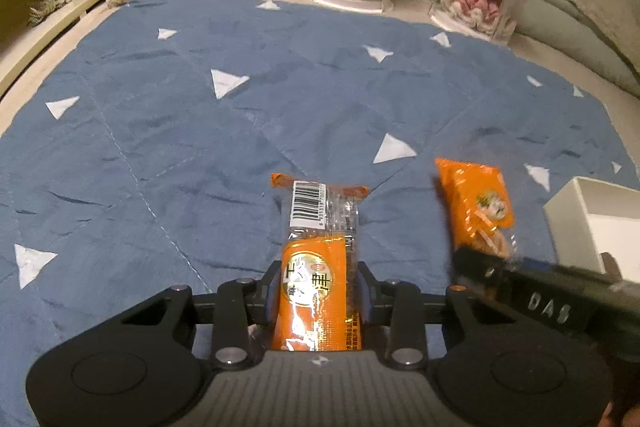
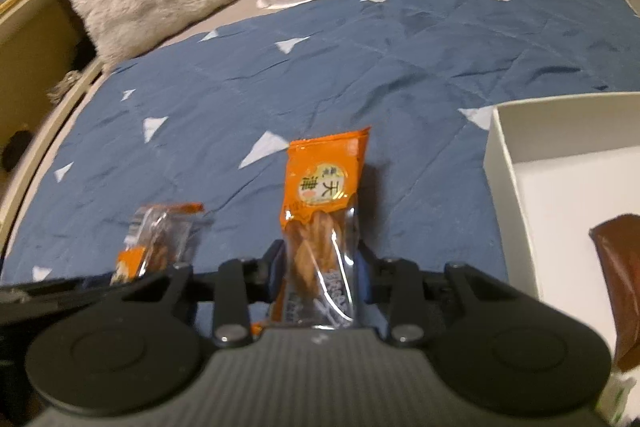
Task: Organize snacks
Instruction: 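Carry both orange packets into the white tray and open both tools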
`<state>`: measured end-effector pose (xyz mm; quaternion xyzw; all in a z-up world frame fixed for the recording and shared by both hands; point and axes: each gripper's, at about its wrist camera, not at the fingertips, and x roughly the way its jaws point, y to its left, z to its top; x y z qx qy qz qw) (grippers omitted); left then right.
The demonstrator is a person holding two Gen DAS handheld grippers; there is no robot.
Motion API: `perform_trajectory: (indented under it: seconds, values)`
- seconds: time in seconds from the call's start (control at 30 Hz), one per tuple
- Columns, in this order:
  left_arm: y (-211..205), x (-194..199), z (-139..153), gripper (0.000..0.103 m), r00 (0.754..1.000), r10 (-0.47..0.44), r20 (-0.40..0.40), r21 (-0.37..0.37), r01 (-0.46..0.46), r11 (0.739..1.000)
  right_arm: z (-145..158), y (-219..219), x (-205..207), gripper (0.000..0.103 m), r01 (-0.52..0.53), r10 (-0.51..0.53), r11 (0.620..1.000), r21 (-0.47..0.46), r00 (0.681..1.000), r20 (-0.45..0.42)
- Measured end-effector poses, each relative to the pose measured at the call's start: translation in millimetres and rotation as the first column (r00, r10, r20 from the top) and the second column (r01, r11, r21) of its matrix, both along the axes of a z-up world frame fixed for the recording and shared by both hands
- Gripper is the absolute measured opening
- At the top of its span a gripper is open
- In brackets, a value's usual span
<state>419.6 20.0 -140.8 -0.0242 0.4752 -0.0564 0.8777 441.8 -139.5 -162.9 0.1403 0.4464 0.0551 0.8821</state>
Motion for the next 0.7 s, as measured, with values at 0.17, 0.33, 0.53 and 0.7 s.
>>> perform_trajectory:
  seconds: [0.17,0.33,0.53,0.7]
  values:
    - [-2.6,-14.9,23.0,0.039,0.999,0.011,0.039,-0.023,-0.010,1.000,11.3,0.4,-19.5,0.040,-0.034,0.034,0.999,0.019,0.999,0.029]
    - [-9.2,-32.6,47.3,0.039,0.997,0.012,0.074,-0.034,-0.010,0.999,33.5,-7.7,-45.0,0.040,-0.053,0.048,0.997,0.063,0.996,0.072]
    - [-27.0,-52.5,69.2,0.039,0.995,-0.005,0.098,-0.051,0.010,0.999,61.9,-32.4,-68.9,0.040,-0.061,0.051,0.995,0.079,0.991,0.125]
    - [-55.1,-65.4,83.6,0.039,0.993,-0.035,0.114,-0.074,0.044,0.996,84.3,-55.6,-91.1,0.040,-0.059,0.052,0.998,0.037,0.985,0.162]
